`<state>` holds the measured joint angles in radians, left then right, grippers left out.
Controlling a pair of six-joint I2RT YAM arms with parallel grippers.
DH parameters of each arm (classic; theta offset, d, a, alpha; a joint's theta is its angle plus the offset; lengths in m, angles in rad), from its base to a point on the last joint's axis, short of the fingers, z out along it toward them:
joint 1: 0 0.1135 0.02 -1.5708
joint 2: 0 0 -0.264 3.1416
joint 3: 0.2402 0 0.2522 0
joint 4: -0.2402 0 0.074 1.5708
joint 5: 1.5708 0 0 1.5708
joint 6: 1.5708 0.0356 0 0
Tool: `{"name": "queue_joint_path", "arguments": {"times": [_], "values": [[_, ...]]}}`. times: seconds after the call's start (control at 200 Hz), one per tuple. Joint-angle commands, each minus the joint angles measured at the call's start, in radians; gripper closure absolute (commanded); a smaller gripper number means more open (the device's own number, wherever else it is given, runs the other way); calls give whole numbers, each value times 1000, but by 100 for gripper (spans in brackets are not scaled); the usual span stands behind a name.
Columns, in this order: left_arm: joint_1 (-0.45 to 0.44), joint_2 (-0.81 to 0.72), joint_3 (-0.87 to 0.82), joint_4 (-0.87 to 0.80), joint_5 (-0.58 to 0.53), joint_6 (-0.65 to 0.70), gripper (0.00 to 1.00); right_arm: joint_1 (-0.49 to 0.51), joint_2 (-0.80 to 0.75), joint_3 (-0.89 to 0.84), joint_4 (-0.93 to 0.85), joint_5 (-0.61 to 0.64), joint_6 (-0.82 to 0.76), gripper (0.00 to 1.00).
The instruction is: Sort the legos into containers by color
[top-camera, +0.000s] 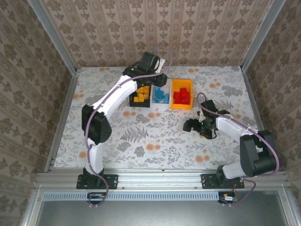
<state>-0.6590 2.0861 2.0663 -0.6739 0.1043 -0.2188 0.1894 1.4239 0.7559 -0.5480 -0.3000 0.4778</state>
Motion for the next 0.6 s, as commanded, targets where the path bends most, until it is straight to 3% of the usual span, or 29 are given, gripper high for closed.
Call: {"name": "queue_joint_path", "arguments": {"times": [0.0,0.29,0.595], "values": [[10,96,71,22,-27,21,70,-3,-18,-7,-3,-18,-3,3],[35,277,195,6,-2,-14,70,-3,15,-6,1,-14,-20,3],[47,345,240,-2,26,-27,69,-4,41,0,8,-10,-25,3]]}}
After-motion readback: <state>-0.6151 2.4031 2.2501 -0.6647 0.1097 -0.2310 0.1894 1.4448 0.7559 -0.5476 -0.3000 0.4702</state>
